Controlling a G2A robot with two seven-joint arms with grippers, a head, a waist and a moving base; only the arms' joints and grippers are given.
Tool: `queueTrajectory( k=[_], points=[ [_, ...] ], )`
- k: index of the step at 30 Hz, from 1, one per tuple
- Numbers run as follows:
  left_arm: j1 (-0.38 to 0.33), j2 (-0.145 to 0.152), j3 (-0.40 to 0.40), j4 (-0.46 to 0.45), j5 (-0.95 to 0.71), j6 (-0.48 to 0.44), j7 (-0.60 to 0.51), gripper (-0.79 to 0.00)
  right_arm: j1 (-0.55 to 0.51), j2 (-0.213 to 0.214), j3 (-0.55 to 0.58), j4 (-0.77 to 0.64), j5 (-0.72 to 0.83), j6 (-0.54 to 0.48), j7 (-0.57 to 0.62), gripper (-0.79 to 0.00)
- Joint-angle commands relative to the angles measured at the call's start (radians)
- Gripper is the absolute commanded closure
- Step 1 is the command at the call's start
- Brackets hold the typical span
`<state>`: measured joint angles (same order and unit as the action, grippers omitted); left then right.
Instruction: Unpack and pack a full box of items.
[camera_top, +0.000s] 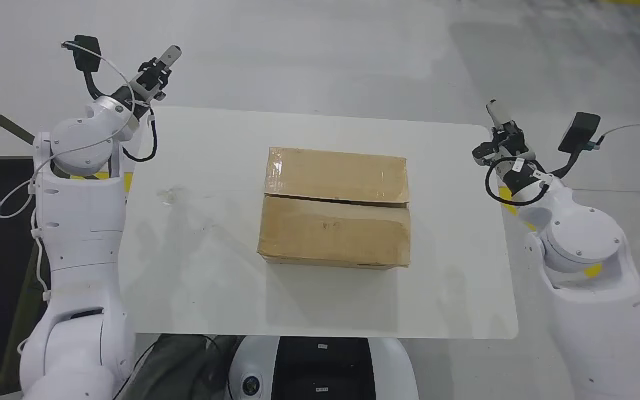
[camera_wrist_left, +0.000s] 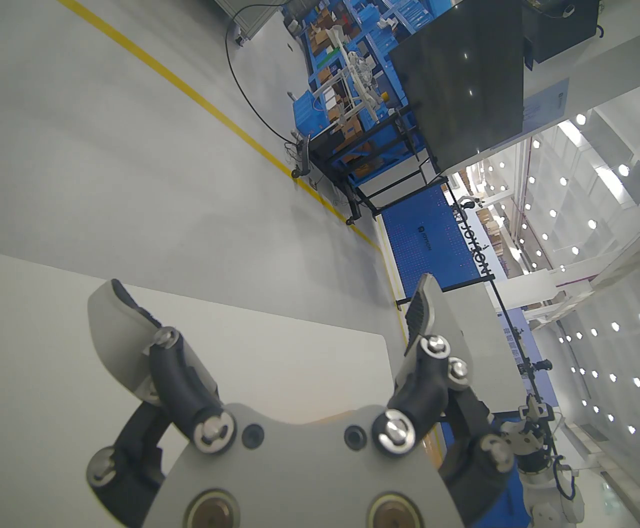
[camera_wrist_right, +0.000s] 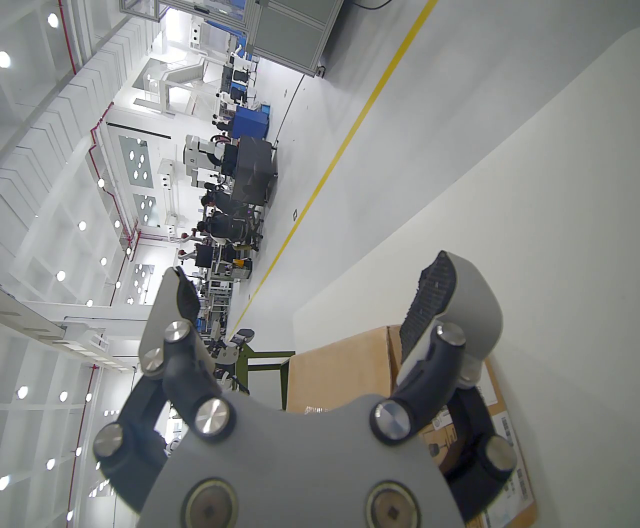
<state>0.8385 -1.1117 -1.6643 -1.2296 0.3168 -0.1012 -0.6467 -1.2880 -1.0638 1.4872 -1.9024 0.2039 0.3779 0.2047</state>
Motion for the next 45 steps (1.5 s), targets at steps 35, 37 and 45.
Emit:
queueTrajectory(
  k=[35, 37, 45],
  points=[
    [0.0, 0.0, 0.0, 0.0, 0.0, 0.0, 0.0, -0.785, -0.095, 0.036, 0.022, 0.085, 0.224, -0.226, 0.844, -0.785],
    [0.0, 0.0, 0.0, 0.0, 0.0, 0.0, 0.0, -0.785, -0.095, 0.036, 0.022, 0.085, 0.224, -0.226, 0.844, -0.785],
    [0.0, 0.0, 0.0, 0.0, 0.0, 0.0, 0.0, -0.785, -0.095, 0.036, 0.022, 0.085, 0.224, -0.226, 0.844, -0.785]
  ],
)
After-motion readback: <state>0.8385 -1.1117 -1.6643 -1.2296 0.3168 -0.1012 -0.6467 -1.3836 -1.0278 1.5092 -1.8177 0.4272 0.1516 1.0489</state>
